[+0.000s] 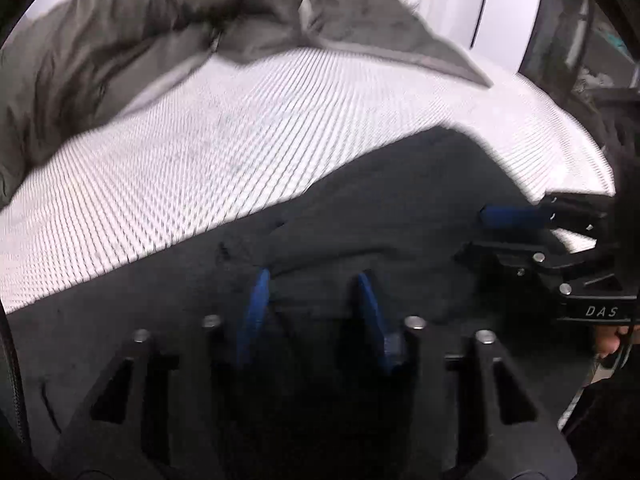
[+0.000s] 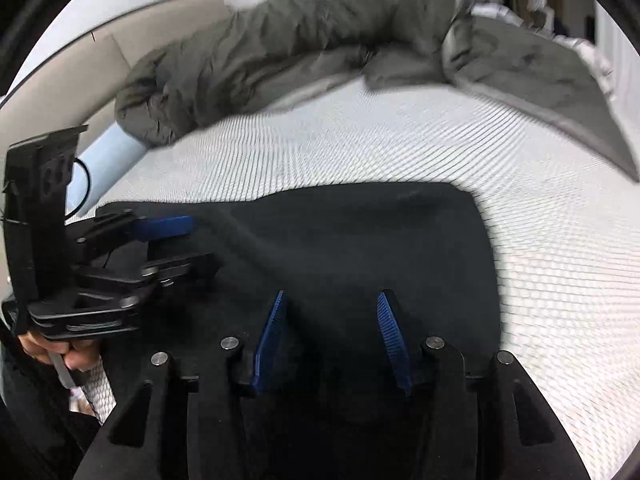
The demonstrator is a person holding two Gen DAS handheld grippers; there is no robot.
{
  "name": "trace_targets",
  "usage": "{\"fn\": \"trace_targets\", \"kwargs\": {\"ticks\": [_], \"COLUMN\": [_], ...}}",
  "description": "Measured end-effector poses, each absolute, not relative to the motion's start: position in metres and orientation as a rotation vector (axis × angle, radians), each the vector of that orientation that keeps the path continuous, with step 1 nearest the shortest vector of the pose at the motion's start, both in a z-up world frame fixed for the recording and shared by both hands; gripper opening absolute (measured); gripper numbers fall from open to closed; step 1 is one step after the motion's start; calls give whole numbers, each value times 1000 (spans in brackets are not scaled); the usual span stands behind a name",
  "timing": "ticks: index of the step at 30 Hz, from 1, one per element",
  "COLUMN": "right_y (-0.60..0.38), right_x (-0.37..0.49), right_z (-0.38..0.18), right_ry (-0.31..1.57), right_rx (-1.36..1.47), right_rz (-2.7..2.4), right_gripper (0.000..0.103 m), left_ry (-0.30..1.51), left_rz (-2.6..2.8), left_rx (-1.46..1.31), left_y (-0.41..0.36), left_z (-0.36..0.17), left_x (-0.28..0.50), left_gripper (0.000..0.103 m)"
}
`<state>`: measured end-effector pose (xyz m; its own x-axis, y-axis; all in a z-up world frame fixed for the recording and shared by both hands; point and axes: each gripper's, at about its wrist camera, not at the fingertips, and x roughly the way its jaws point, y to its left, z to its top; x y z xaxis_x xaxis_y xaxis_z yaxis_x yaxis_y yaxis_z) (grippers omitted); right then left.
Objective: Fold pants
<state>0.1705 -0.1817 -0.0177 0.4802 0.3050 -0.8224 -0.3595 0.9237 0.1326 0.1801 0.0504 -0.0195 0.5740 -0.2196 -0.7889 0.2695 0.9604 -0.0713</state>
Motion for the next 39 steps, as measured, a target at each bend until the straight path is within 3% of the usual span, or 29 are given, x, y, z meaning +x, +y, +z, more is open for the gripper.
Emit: {"fn": "trace_targets", "kwargs": {"ticks": [6,15,19,25,34,39], "right_y": [-203,-213,-183,-172,-208,-200], "right_x": [181,167,186,221,199,127], "right_z": [-25,19,7,-29,5,23], "right_ry": [985,876,912,987,917,863], "right_rx": [-260,-42,20,-143,-101,-82], "right_rz": [172,354,446,201,154,369], "right_gripper": [49,49,50,49,49,64], "left_ry": [896,812,892,903,856,775], "left_rz": [-312,-292,-242,-250,-213,-321], "left_rx": [38,-58,-78,-56,-40,-29], "left_y": [63,70,70,69,73,66], "left_z": [-26,14,-7,-21,3,20], "left_x": [186,170,190,190,160,101], "left_gripper": [41,41,39,36,36,37]}}
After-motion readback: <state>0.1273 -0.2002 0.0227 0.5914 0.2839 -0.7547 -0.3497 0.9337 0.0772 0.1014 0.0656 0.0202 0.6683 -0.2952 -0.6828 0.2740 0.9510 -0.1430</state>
